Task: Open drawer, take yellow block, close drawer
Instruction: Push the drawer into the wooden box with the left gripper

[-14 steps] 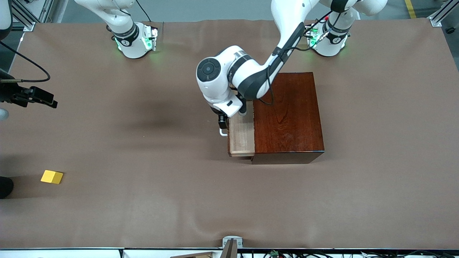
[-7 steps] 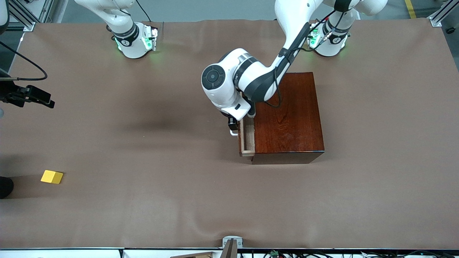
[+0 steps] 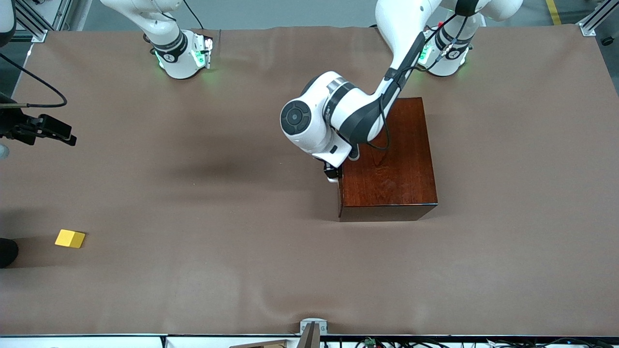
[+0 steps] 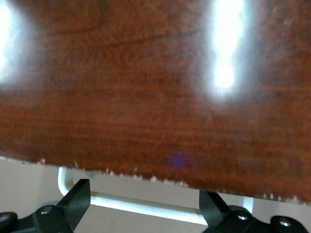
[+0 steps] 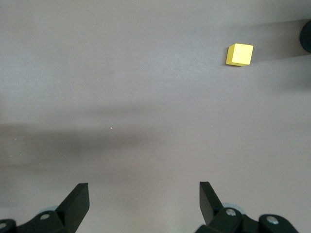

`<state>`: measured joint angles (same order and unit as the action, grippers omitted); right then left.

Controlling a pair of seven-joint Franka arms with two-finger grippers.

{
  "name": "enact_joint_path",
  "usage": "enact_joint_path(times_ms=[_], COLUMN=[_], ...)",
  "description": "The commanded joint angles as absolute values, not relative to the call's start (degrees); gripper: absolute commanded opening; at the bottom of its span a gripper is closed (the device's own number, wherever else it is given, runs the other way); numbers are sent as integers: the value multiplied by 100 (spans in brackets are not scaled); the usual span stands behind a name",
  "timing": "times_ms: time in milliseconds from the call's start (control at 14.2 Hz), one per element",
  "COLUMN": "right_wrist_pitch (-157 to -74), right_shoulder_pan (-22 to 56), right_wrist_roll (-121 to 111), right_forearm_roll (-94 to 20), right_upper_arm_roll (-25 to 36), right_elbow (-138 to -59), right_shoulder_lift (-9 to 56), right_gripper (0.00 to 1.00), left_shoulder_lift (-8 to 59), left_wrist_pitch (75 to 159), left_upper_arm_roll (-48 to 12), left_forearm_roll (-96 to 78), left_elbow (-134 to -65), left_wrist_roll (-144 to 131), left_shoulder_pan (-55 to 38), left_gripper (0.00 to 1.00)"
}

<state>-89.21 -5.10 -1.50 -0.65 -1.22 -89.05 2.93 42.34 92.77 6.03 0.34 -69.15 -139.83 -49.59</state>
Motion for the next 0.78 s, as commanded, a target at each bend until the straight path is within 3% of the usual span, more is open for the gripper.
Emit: enact_joint_path(times_ms=[0, 424, 706], right_wrist_pitch=[-8921, -8930, -8956], right_shoulder_pan=[-545, -554, -571], right_wrist_roll=[-193, -176, -185], right_forearm_roll=[44, 18, 26], right_upper_arm_roll=[-132, -123, -123], right_elbow=[-8860, -8807, -8807], right_shoulder_lift=[246, 281, 281], right_gripper=[100, 100, 100], left_shoulder_lift=[4157, 4114, 3561], left_wrist_pitch=[9009, 8947, 9237], left_upper_arm_roll=[659, 615, 624], left_forearm_roll=[246, 211, 237], left_elbow=[-7049, -6970, -6891], left_wrist_roll=[-13913, -13957, -13817], left_shoulder_pan=[-4957, -5027, -5054], left_gripper=[100, 100, 100])
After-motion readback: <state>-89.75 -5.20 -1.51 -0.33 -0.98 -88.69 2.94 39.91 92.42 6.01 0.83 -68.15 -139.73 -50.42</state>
